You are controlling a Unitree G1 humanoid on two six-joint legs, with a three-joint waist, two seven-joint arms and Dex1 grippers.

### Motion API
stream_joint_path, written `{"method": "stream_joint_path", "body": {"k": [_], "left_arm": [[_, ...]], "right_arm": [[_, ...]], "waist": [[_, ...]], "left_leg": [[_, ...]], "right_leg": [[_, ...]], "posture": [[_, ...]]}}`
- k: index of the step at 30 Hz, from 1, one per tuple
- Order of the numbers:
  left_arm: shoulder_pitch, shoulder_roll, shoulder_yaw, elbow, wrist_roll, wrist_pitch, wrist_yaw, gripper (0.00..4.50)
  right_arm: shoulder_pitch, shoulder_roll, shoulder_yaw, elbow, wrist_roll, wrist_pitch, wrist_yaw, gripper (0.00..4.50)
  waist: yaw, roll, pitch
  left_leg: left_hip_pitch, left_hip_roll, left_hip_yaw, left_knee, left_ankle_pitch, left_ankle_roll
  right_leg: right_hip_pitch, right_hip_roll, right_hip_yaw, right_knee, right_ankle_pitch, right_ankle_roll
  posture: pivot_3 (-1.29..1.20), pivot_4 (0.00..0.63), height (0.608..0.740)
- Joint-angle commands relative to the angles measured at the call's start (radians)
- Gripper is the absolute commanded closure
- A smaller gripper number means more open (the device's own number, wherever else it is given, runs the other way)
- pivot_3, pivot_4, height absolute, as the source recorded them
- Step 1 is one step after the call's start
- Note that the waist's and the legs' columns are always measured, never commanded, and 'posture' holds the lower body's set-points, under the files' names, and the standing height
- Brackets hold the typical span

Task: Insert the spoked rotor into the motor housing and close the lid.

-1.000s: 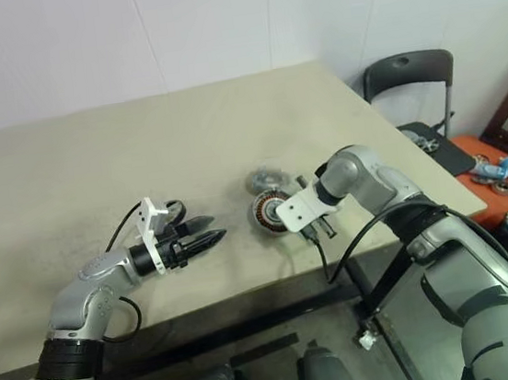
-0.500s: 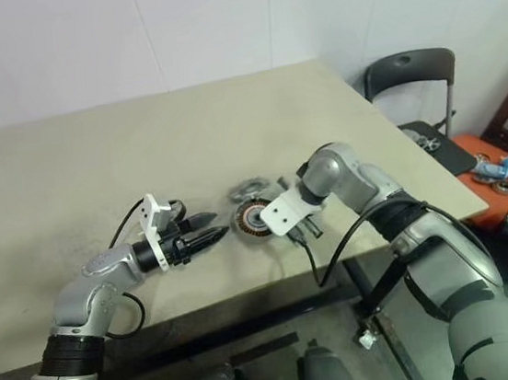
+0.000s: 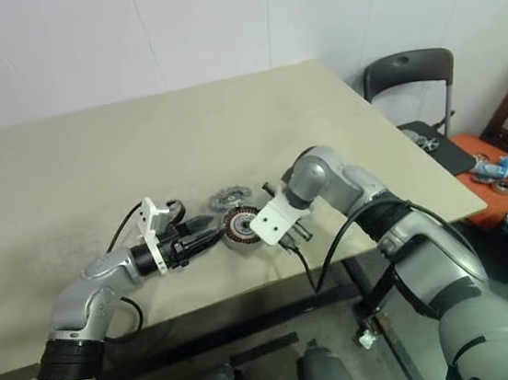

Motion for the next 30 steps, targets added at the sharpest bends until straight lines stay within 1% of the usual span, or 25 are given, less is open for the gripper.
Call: {"method": "stream_joint_path", "body": {"k": [1,8,12,16,19,23,27,30], "left_arm": [[-0.011,0.004,0.014,-0.042,-0.008,-0.006,0.001,1.53],[-0.017,-0.005,0.003,-0.038,-0.005,-0.008,0.003,1.53],[-0.016,-0.010,0.002,-0.036,-0.005,-0.008,0.003,1.53],[-0.014,-0.010,-0.001,-0.033,-0.004,-0.010,-0.001,1.53],[-0.016,-0.011,0.000,-0.028,-0.003,-0.010,-0.002,1.53],[-0.021,-0.009,0.002,-0.022,-0.004,-0.011,-0.007,1.53],[-0.025,-0.004,0.006,-0.017,-0.005,-0.009,-0.012,1.53],[-0.029,0.006,0.015,-0.023,-0.009,-0.007,-0.018,1.53]], "right_arm": [[-0.052,0.025,-0.027,0.002,0.011,0.006,-0.030,4.46],[-0.062,0.029,-0.023,0.027,-0.001,0.005,-0.030,4.46],[-0.108,0.065,-0.043,0.091,-0.002,0.036,-0.071,4.46],[-0.113,0.066,-0.030,0.114,-0.008,0.017,-0.077,4.46],[-0.100,0.059,-0.025,0.100,0.001,0.022,-0.056,3.74],[-0.088,0.058,-0.033,0.077,0.012,0.050,-0.044,2.50],[-0.082,0.044,-0.044,0.045,0.031,0.072,-0.024,2.50],[-0.062,0.023,-0.086,-0.031,0.091,0.153,0.014,2.50]], "waist": [[0.000,0.000,0.000],[0.000,0.000,0.000],[-0.001,0.000,0.000],[0.001,0.000,0.000],[0.001,0.000,0.000],[0.000,0.000,0.000],[0.000,0.000,0.000],[0.002,0.000,0.000]], "left_leg": [[0.000,0.000,0.000,0.000,0.000,0.000],[0.000,0.000,0.000,0.000,0.000,0.000],[0.000,0.000,0.000,0.000,0.000,0.000],[0.000,0.000,0.000,0.000,0.000,0.000],[-0.001,-0.001,0.000,0.000,0.000,0.000],[0.000,-0.001,0.000,0.000,0.000,0.000],[0.000,0.000,0.000,0.000,0.000,0.000],[0.000,0.000,0.000,0.000,0.000,0.000]], "right_leg": [[0.000,0.000,0.000,0.000,0.000,0.000],[0.000,0.000,0.000,0.000,0.000,0.000],[0.000,0.000,0.000,0.000,0.000,0.000],[-0.001,0.000,0.000,0.000,0.000,0.000],[-0.001,-0.001,0.000,0.000,0.000,0.000],[0.000,-0.001,0.000,0.001,0.000,0.000],[0.000,-0.001,0.000,0.001,0.000,0.000],[0.000,-0.001,0.000,0.001,0.000,0.000]], "posture": [[0.00,0.000,0.740],[0.00,0.000,0.740],[0.00,0.000,0.740],[0.00,0.000,0.740],[0.00,0.000,0.740],[0.00,0.000,0.740],[0.00,0.000,0.740],[0.00,0.000,0.740]]}}
